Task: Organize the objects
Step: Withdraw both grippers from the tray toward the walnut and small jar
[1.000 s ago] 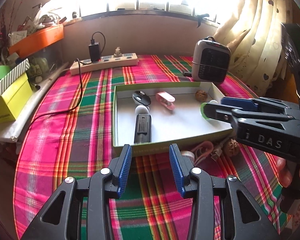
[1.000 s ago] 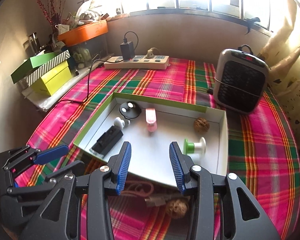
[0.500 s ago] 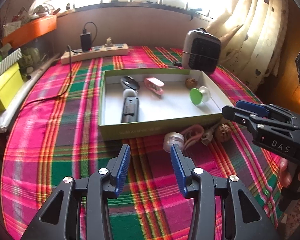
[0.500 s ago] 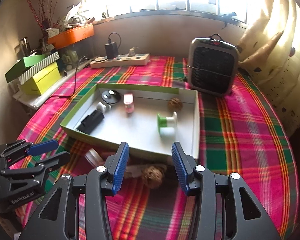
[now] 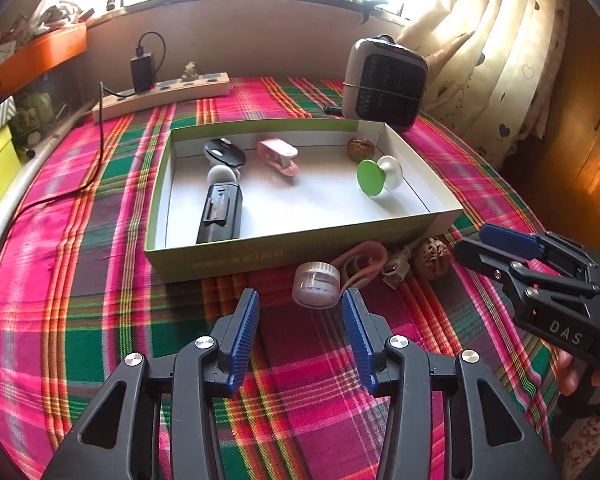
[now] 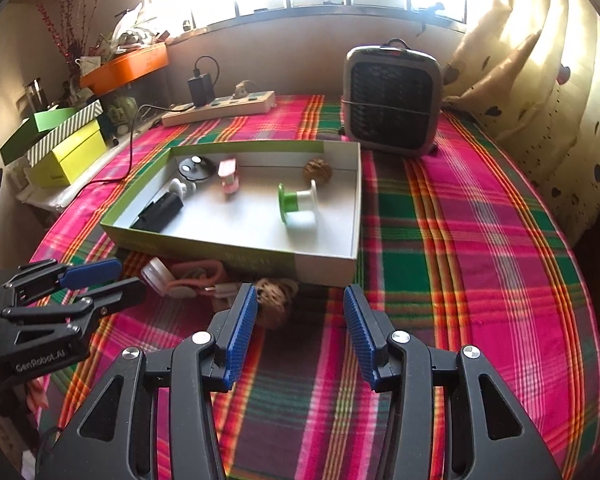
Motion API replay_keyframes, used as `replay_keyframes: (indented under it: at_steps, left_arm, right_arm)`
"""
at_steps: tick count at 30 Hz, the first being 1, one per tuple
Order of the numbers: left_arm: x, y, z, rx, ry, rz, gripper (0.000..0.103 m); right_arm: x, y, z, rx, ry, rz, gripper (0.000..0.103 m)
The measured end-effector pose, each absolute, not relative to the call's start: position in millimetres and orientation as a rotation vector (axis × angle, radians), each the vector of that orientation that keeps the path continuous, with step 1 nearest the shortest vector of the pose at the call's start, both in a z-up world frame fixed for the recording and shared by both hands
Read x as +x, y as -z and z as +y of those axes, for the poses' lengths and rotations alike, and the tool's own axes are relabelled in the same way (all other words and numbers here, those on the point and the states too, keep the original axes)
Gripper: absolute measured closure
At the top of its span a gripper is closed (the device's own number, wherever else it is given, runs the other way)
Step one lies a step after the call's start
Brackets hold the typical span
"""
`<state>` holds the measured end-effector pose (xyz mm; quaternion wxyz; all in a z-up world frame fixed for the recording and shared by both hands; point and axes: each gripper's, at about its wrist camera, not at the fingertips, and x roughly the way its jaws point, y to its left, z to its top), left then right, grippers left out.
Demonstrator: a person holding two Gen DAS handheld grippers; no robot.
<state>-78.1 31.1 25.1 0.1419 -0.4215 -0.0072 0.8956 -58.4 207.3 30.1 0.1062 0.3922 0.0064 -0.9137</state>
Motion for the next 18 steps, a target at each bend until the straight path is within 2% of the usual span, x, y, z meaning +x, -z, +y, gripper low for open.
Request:
replay_keyframes:
  at_steps: [18]
  left_arm:
    - [-94, -13, 32, -1.271, -2.579, -0.025, 0.061]
  right_arm:
    - [-66, -11, 198, 1.204, 2.616, 0.034, 0.056]
